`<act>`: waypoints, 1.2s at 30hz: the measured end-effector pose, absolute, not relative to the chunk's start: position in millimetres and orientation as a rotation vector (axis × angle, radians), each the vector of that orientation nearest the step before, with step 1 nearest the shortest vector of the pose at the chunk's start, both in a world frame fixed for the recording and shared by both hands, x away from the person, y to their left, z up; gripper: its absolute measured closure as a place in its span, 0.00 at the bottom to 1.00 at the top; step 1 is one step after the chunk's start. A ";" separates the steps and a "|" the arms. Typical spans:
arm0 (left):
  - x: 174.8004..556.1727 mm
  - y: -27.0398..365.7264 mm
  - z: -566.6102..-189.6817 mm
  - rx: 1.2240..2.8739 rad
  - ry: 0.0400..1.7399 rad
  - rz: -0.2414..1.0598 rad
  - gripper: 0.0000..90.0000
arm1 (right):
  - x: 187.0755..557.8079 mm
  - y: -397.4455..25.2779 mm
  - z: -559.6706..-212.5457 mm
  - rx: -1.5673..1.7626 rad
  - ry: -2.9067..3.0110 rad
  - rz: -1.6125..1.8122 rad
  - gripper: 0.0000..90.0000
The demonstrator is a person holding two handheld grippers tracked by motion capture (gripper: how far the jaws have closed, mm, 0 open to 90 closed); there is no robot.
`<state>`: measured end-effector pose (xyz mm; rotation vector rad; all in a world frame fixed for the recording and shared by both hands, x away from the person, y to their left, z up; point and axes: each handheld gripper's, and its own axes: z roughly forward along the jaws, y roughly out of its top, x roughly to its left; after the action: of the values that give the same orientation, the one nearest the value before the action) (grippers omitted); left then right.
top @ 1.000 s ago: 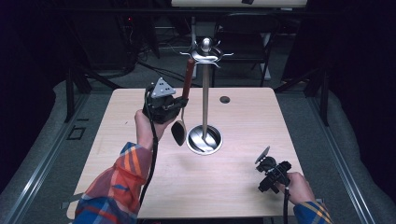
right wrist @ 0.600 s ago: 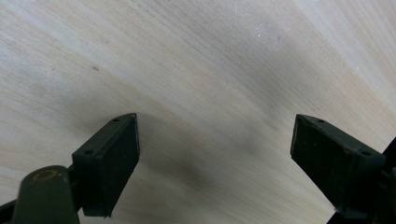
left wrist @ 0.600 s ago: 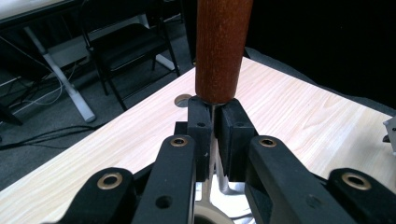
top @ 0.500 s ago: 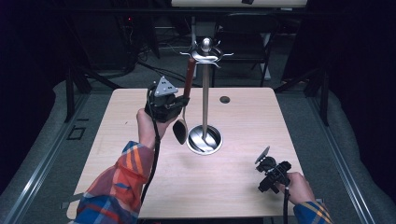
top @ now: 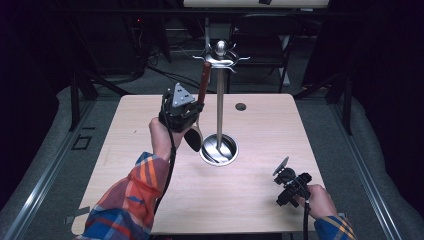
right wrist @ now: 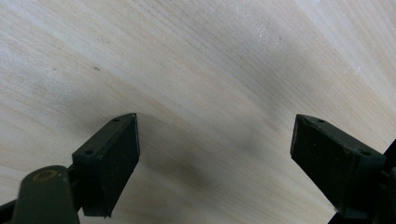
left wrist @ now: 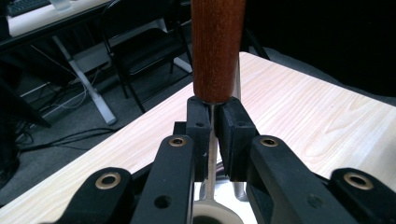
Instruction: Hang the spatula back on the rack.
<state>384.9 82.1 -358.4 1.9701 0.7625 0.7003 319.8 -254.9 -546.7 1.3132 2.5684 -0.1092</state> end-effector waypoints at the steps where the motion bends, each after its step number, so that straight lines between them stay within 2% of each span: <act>1: 384.9 81.4 -359.1 1.969 0.762 0.705 0.92 | 319.8 -254.8 -546.6 1.313 2.569 -0.109 0.17; 13: 389.2 75.5 -362.2 1.980 0.743 0.695 0.91 | 319.8 -254.7 -546.6 1.311 2.569 -0.108 0.17; 25: 386.2 70.0 -362.9 1.977 0.709 0.689 0.85 | 320.1 -255.1 -547.0 1.332 2.561 -0.100 0.17; 32: 386.3 74.3 -360.7 1.960 0.725 0.644 0.73 | 320.8 -256.5 -546.8 1.340 2.556 -0.106 0.17; 35: 385.6 75.1 -359.0 1.967 0.732 0.638 0.62 | 320.8 -256.4 -546.3 1.339 2.552 -0.106 0.16; 36: 385.2 75.2 -358.5 1.969 0.734 0.639 0.54 | 320.8 -256.3 -546.2 1.341 2.548 -0.096 0.16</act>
<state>385.2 75.2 -358.5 1.9694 0.7336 0.6392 320.8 -256.3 -546.2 1.3405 2.5475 -0.0956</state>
